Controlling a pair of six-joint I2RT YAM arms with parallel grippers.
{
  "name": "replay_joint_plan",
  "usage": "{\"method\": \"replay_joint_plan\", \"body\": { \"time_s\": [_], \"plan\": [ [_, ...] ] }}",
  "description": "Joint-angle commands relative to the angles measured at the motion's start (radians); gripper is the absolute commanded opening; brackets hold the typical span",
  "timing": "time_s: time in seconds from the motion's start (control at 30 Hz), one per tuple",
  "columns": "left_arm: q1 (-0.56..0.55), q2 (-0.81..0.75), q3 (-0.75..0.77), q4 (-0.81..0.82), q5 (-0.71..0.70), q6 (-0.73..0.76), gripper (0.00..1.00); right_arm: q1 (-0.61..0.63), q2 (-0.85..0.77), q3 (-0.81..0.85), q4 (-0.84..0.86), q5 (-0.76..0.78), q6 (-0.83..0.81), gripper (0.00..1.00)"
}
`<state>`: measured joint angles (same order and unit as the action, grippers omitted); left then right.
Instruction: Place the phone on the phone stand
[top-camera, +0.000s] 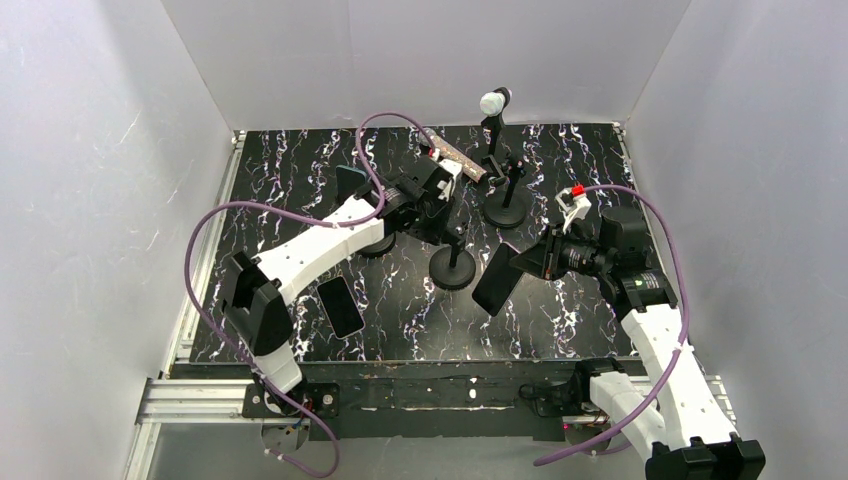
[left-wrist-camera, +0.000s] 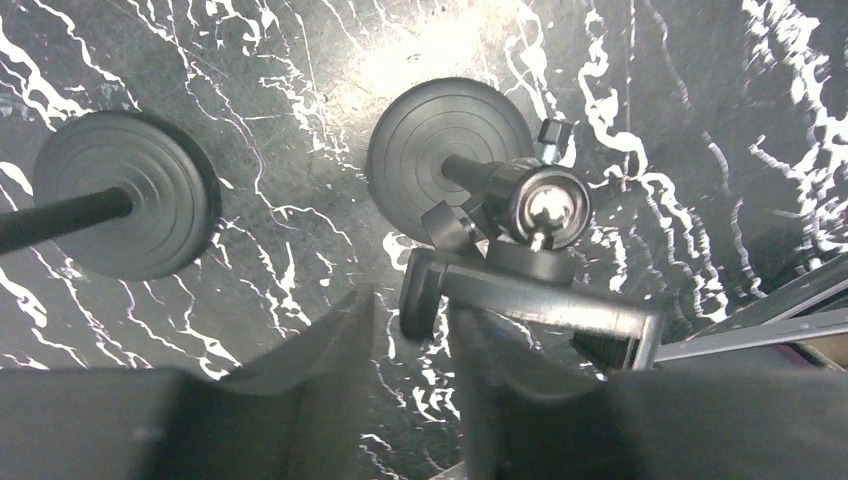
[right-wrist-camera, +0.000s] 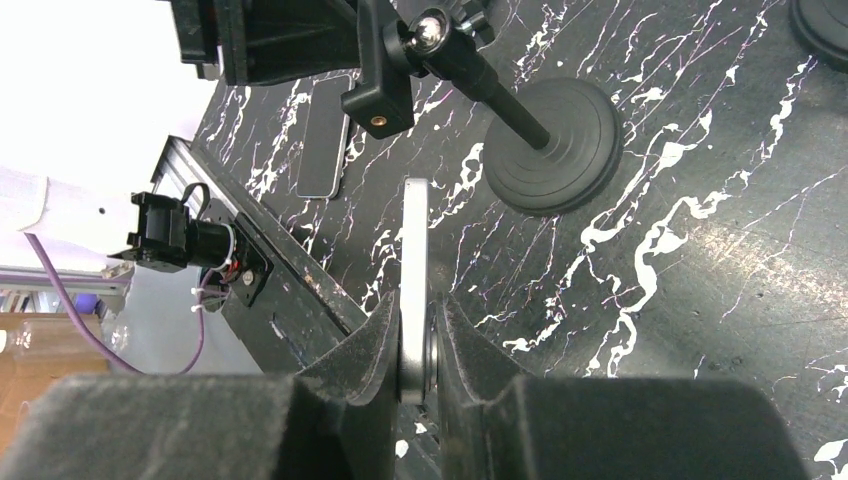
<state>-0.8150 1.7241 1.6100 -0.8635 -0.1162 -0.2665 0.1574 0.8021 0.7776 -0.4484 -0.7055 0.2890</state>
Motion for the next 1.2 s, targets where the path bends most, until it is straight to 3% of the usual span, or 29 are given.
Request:
{"method": "replay_joint_plan", "body": {
  "time_s": [0.0,0.27,0.53,0.7,0.8,0.93,1.17],
  "plan": [
    [-0.005,-0.117,-0.010,0.075,0.023,-0.010,0.40,-0.004,-0.006,0.018,0.036,-0.016,0.021,0.01],
    [0.007,-0.260,-0.063,0.081,0.043,0.028,0.72,-0.005,-0.007,0.038,0.021,-0.013,0.013,0.01],
    [0.130,-0.289,-0.049,0.059,0.288,0.081,0.72,-0.004,-0.027,0.080,-0.013,0.098,0.008,0.01],
    [0.211,-0.276,-0.054,0.070,0.434,0.092,0.82,-0.004,-0.109,0.098,0.027,0.168,-0.014,0.01],
    [0.217,-0.289,-0.083,0.112,0.469,0.122,0.83,-0.004,-0.145,0.135,0.033,0.185,-0.023,0.01],
    [0.218,-0.285,-0.086,0.112,0.482,0.155,0.82,-0.004,-0.137,0.194,0.052,0.099,-0.069,0.01],
    [0.217,-0.187,-0.047,0.036,0.578,0.223,0.66,-0.005,-0.067,0.267,0.112,-0.103,-0.092,0.01]
  ]
}}
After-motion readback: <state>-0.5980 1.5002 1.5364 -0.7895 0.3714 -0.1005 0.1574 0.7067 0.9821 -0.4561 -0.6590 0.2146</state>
